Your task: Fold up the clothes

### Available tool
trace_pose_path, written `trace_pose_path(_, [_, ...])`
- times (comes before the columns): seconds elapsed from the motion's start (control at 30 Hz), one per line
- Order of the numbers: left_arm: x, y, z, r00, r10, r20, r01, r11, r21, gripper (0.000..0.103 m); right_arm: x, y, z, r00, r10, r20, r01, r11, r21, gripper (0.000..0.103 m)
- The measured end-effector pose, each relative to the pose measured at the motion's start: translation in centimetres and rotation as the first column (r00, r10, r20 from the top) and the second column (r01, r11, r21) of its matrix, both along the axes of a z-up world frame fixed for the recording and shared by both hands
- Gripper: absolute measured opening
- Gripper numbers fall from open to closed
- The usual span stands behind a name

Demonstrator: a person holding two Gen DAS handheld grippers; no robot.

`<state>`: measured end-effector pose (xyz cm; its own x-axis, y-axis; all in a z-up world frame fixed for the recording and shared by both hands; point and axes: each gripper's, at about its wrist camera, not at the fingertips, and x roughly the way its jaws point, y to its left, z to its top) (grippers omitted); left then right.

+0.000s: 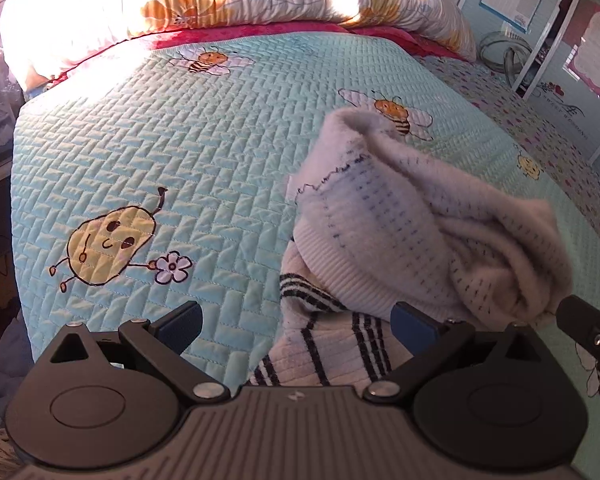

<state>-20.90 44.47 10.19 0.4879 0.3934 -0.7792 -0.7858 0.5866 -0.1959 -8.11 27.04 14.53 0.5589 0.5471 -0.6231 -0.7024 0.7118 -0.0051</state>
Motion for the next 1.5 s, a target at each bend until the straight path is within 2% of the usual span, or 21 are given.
trace_pose_path(0.13, [0.2, 0.9, -1.1, 1.0, 0.007, -0.025, -0.008, 1.0, -0.03, 0.103, -0.4, 1.2, 0.1, 0.997, 0.03, 0.07, -0.028, 0.999, -0.029, 0.102])
trace_pose_path(0.5, [1.5, 0.4, -2.4, 0.998, -0.049, -0.048, 0.047, 0.997, -0.054, 0.103, 1.0, 1.9, -1.3, 0.996, 0.015, 0.086, -0.007, 0.996, -0.087, 0.102])
trace_pose_path(0.7, [2.6, -0.6, -2.7, 0.991, -0.102, -0.083, 0.101, 0.995, -0.006, 0.103, 1.0, 2.0, -1.8, 0.997, -0.008, 0.075, 0.017, 0.992, -0.126, 0.102])
trace_pose_path(0.83, [3.0, -1.3, -2.6, 0.987, -0.144, -0.066, 0.144, 0.989, 0.008, 0.103, 1.2, 1.4, -2.1, 0.997, -0.025, 0.072, 0.035, 0.99, -0.14, 0.102])
trace_pose_path(1.07, [3.8, -3.3, -1.5, 0.975, -0.217, -0.051, 0.222, 0.967, 0.127, 0.102, 1.5, 0.1, -2.2, 0.997, -0.048, 0.057, 0.055, 0.991, -0.119, 0.102])
trace_pose_path(1.5, [4.0, -3.3, -2.1, 0.976, -0.206, -0.07, 0.213, 0.971, 0.112, 0.102, 1.9, -0.5, -2.7, 0.997, -0.06, 0.04, 0.064, 0.992, -0.11, 0.102])
